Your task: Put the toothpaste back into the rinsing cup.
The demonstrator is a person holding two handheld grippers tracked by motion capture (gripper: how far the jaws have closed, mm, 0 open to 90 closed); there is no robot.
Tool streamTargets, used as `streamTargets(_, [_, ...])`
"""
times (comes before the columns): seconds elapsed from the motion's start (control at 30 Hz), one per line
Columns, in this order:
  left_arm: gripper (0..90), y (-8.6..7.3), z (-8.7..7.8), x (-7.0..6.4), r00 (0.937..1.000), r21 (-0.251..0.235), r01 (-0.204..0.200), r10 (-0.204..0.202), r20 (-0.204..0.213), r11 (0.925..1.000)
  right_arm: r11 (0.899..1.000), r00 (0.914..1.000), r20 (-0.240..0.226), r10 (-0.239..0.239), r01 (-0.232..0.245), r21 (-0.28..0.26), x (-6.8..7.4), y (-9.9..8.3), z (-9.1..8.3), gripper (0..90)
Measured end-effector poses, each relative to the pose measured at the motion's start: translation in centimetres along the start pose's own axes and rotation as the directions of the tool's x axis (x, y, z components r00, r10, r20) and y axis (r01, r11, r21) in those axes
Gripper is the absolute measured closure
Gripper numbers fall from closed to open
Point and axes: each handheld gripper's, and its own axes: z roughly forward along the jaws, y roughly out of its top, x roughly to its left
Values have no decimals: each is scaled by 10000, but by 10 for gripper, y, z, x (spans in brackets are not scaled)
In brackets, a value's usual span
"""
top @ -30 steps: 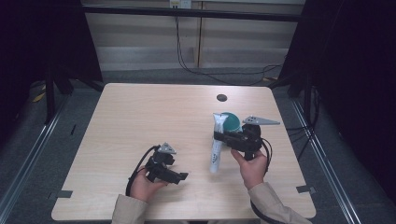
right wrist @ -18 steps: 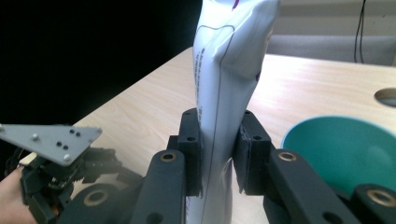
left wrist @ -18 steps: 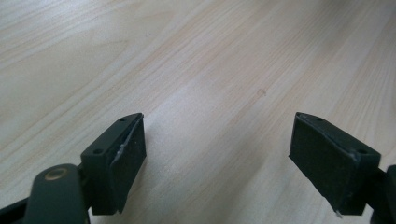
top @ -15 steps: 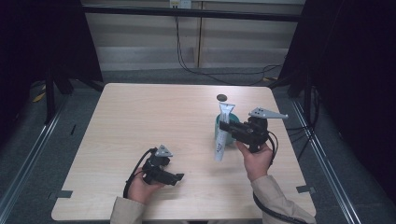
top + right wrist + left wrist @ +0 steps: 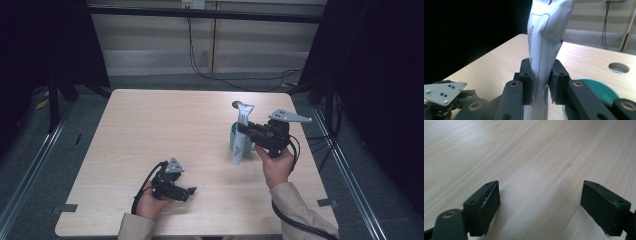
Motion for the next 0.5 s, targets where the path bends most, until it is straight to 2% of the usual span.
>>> streamTargets(0.2, [157, -4, 1, -3, 9989, -145, -442, 440, -157, 9989, 9994, 9996, 223, -196, 202, -279, -1, 5, -2, 744])
streamTargets(0.5, [148, -8, 2, -3, 9973, -360, -707, 700, -223, 9968, 9979, 9982, 441, -412, 433, -485, -3, 14, -3, 744])
